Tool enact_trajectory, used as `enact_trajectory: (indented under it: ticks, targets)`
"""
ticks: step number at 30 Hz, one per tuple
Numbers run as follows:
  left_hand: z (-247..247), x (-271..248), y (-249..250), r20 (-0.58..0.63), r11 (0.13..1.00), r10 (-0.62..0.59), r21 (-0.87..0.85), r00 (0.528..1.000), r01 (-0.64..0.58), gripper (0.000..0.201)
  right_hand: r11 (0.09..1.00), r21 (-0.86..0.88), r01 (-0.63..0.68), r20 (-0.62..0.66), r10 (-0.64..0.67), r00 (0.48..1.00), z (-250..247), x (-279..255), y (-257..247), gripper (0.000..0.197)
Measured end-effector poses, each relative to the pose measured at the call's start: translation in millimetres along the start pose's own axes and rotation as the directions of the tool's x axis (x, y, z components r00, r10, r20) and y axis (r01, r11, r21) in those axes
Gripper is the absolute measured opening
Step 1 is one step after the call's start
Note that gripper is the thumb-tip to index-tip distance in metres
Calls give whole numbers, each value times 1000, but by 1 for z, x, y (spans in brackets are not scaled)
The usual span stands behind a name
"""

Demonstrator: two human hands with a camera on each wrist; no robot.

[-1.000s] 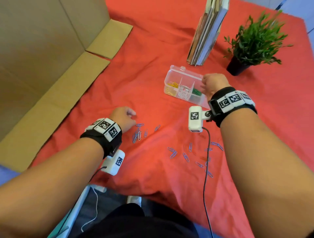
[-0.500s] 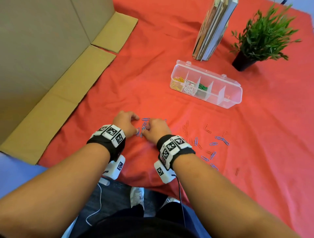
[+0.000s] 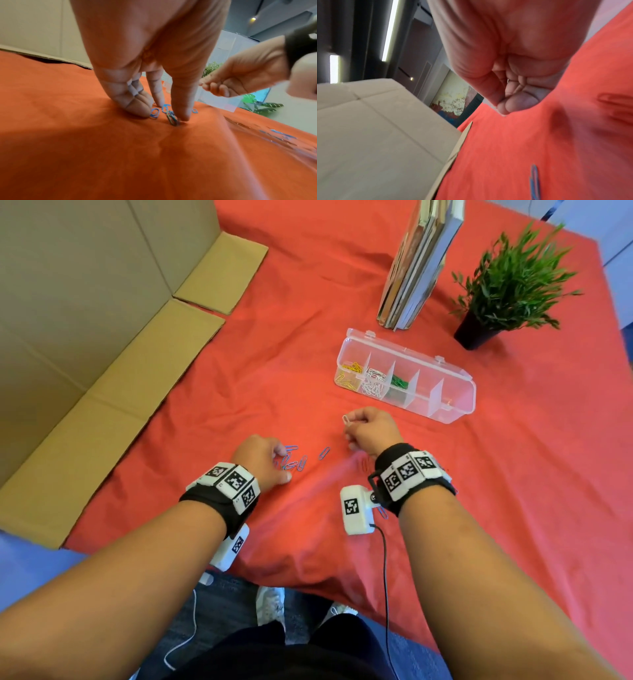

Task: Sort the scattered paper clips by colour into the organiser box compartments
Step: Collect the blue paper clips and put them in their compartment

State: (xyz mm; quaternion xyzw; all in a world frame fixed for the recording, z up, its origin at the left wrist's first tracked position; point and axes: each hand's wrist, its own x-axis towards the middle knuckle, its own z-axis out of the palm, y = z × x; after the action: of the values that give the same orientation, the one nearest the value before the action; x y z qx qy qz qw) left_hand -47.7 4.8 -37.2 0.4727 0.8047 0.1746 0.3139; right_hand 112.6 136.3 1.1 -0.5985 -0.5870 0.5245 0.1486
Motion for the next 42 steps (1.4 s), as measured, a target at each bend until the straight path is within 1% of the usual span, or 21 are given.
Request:
enact_trajectory:
  ticks: [2,4,7,10,12,16,17,19,20,21,23,25,27,29,31,34,35,37,39,42]
  targets:
    - [3,1,2,9,1000,5,11,1000,-6,33,993,115,39,-68,-31,997,-16,8,-8,26]
    - [3,3,3,8,1000,-1,-20,1000,1,30,977,192,90,-155,-61,986,-29,15,-17,23]
    - [0,7,2,38,992,-19,-121,999,24,30,970,201,140,-258,-85,962,-40,30,-27,27]
    - [-4,12,-5,64,946,-49,-318,997,67,28,975,189,118,-253,-68,965,-41,44,-36,23]
    - [-8,13,-8,76,899,-83,-425,994,108,29,980,174,97,-238,-53,970,-39,54,-44,26]
    - [-13,15,-11,105,832,-113,-533,988,152,30,990,118,77,-266,-43,963,-40,63,-61,27]
    - [-14,15,-11,104,822,-115,-549,988,153,28,993,98,64,-276,-35,960,-41,66,-63,33]
    - [-17,15,-11,104,800,-125,-578,987,163,20,998,33,49,-284,-38,958,-41,67,-63,49]
    - [-19,14,-10,110,787,-131,-593,985,171,19,998,-10,64,-285,-65,956,-40,64,-63,51]
    - [-20,14,-8,121,772,-136,-609,983,181,20,993,-50,103,-273,-112,955,-36,60,-61,46]
    - [-21,13,-7,143,738,-149,-642,978,206,21,978,-110,177,-184,-195,963,-21,47,-51,28]
    - [-22,13,-7,143,721,-168,-657,975,220,22,965,-160,209,-26,-216,976,2,30,-34,24]
    - [-22,14,-7,128,721,-190,-655,973,227,23,932,-269,243,107,-222,969,25,16,-11,13]
    - [-21,15,-7,123,720,-200,-655,972,231,22,912,-324,252,185,-200,962,45,7,8,16]
    - [-20,14,-5,133,711,-194,-663,972,232,21,932,-282,227,235,-163,958,60,-4,17,19]
    - [-19,12,0,145,703,-172,-675,974,225,19,972,-141,186,289,-139,947,70,-17,17,11]
    - [-18,11,2,143,698,-169,-681,975,221,20,973,-127,190,287,-148,947,71,-19,16,14]
    - [-18,10,6,131,690,-173,-691,976,215,20,969,-124,213,244,-178,953,68,-22,14,17]
    - [-17,9,10,119,685,-180,-697,976,211,16,965,-130,229,193,-202,960,62,-24,13,14]
    - [-16,5,21,141,652,-148,-730,979,203,16,957,-168,237,165,-210,964,54,-27,13,17]
